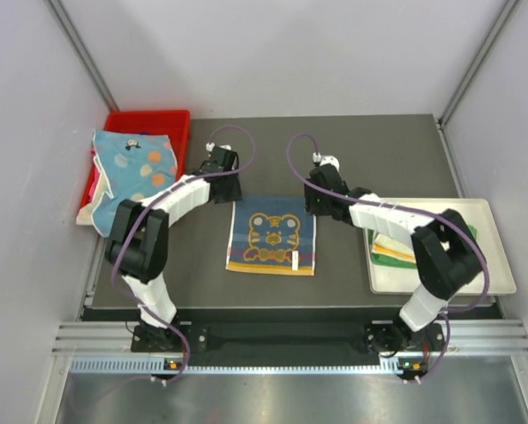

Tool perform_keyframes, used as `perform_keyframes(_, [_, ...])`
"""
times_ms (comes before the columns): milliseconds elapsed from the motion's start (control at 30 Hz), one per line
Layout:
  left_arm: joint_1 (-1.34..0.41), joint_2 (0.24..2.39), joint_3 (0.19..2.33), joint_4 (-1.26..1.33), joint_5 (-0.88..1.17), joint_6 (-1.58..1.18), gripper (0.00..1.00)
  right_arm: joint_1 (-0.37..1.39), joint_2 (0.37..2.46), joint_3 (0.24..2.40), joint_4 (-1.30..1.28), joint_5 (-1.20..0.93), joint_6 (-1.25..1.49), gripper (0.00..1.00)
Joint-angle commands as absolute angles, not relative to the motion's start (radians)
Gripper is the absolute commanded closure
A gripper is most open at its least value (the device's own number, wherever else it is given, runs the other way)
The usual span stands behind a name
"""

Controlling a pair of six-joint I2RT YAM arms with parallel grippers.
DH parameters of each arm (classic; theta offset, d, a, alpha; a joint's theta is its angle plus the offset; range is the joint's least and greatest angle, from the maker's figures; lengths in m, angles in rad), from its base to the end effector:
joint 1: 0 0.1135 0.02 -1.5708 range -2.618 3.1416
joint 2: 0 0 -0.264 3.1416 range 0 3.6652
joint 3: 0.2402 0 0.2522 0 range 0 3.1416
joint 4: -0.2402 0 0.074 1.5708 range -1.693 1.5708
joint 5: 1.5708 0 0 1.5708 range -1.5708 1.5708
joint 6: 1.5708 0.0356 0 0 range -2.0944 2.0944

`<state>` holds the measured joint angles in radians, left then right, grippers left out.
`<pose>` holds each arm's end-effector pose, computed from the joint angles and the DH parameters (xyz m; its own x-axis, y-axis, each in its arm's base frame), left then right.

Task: Fold and stack the towels
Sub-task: Fold the towel

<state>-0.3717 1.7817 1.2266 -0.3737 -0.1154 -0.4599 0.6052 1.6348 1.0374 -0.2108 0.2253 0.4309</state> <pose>0.3561 -0.1344 0.2059 -0.8003 -0.1612 -0.5775 -0.0655 0.9809 -0.1831 0.2909 0.1916 0.2102 -0.7189 -0.0023 -0.6951 -0.1402 0.9799 0.1418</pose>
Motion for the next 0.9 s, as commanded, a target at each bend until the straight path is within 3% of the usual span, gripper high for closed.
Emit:
perform_keyframes(0, [-0.359,1.868,1.32,-0.393,-0.163,-0.362,0.57,0.574,1.719,1.147,-0.236,0.221,0.391,0.5])
perform_keyframes(367, [-0.345,2.002,1.41,-0.42,-0.21,-0.347,0.56,0.545,1.943,1.293,-0.27,0.206,0.374,0.49])
perform_keyframes(867, [-0.342,2.005,1.364,-0.351,-0.141,-0.394,0.58,0.491,1.991,1.298,-0.222,0.152,0.361,0.55])
